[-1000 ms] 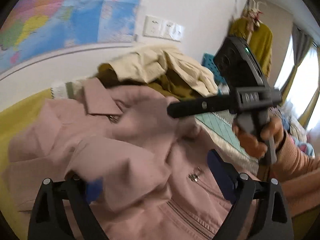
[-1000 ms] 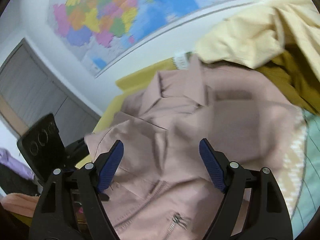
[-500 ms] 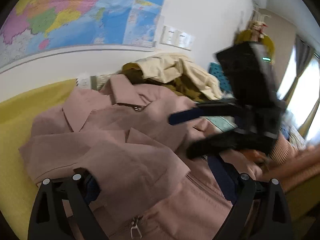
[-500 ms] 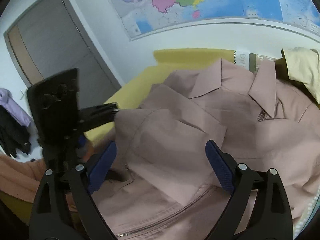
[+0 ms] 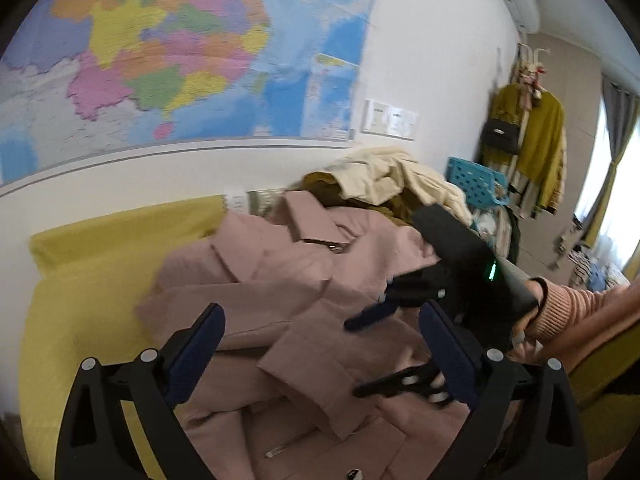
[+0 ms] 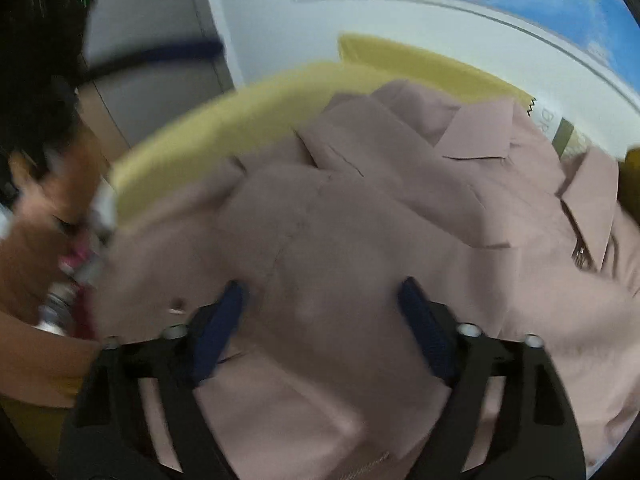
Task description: Fold large clothes
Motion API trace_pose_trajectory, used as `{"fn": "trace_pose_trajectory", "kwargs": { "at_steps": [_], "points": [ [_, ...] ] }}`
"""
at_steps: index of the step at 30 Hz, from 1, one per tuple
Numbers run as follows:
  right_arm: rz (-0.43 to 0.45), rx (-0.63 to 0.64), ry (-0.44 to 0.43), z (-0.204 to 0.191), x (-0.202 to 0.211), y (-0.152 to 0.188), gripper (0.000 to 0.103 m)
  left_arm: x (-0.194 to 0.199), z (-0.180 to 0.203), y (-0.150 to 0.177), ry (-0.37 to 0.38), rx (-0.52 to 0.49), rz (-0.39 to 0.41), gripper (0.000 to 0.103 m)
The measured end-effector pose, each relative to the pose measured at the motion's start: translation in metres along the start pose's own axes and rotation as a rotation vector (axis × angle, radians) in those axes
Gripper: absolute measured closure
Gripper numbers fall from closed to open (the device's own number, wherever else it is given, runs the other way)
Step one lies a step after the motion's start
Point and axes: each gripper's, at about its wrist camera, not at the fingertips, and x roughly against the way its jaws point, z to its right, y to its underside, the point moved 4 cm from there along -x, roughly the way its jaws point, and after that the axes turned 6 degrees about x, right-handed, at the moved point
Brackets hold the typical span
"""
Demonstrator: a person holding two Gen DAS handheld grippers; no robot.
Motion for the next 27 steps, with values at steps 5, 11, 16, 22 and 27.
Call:
{"fn": "trace_pose_trajectory", "kwargs": {
  "at_steps": [5, 11, 16, 22, 27],
  "points": [
    [0.113, -0.215, -0.113, 0.049, 0.033, 0.005, 0.097, -0.004, -0.022, 0.001, -0.043, 0.066, 0.000, 0.009],
    [0.313, -0.666, -0.136, 0.162, 0.116, 0.083, 0.091, -0.035, -0.058, 0.013, -0.197, 0.131, -0.075, 0.009],
    [0.223, -0.809, 0.001, 0.183, 0.134, 0.159, 0.053, -0.059, -0.087, 0.031, -0.287, 0.174, -0.171, 0.009],
    [0.321, -0.785, 0.053, 0.175, 0.168, 0.152, 0.019, -0.073, -0.091, 0.042, -0.289, 0.179, -0.239, 0.009],
    [0.163, -0.602, 0.166, 0.162, 0.114, 0.090, 0.009, -0.089, -0.087, 0.039, -0.297, 0.175, -0.265, 0.009]
  ]
}}
